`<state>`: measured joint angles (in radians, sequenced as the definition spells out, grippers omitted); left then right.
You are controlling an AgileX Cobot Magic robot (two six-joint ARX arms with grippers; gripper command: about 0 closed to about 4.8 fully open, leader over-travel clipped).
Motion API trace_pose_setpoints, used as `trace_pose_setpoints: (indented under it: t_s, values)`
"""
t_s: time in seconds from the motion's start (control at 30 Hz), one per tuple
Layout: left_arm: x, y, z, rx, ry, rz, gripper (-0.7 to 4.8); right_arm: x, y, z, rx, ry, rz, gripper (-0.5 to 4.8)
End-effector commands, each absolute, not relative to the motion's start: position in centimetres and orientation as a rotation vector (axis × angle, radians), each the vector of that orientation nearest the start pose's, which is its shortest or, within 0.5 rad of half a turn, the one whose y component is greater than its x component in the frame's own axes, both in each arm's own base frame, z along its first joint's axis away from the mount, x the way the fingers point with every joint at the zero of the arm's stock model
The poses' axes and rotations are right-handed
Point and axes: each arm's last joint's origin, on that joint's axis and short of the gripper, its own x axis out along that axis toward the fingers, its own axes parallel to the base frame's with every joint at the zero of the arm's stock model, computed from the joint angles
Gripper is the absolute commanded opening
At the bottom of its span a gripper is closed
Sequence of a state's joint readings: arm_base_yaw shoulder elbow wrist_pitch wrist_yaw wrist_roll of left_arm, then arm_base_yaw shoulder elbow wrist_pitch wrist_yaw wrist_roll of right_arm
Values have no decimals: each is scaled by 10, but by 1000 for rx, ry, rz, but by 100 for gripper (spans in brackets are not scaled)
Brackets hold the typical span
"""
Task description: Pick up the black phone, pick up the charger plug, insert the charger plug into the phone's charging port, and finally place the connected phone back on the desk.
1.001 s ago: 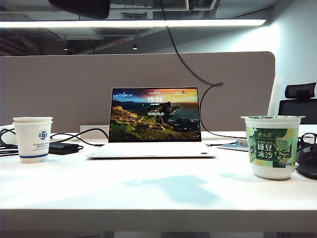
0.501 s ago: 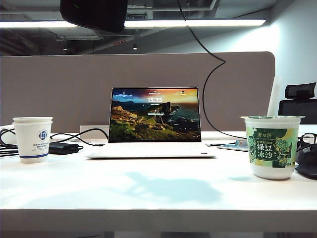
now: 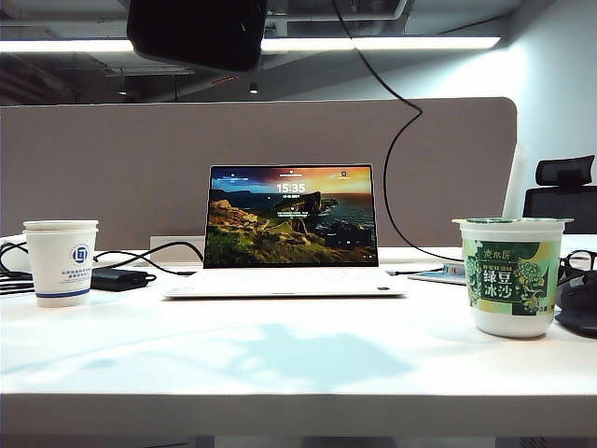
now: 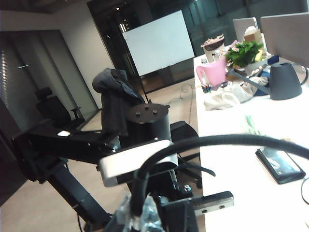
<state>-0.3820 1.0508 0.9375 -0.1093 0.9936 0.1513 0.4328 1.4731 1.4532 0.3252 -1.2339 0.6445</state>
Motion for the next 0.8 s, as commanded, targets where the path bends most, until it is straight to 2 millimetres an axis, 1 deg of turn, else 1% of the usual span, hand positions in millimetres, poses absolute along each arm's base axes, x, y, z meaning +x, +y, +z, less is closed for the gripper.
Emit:
trace_pose_setpoints:
  t_s: [0.03,0.17,0.27,0.37,0.47,0.67,0.8]
  values:
    - [195,-105,352,51,88,-1422,-7,270,161,441,303,219,1683,-6]
    - [196,-105,351,48,94,-1424,-7,267,165,434,259,221,1644,-6]
    - [196,-105,350,46,100,-1424,-7,257,166,434,171,165,1598,-6]
    - [196,-105,350,46,101,-1424,-7,249,161,436,105,131,1561,-5]
    - [196,-105,350,45,102,-1426,-7,244,159,437,99,139,1573,-5]
    - [194,-106,350,18,113,-1497,-6,242,159,437,100,145,1638,-5]
    - [193,-106,349,10,127,-1515,-6,236,167,436,102,166,1670,-6]
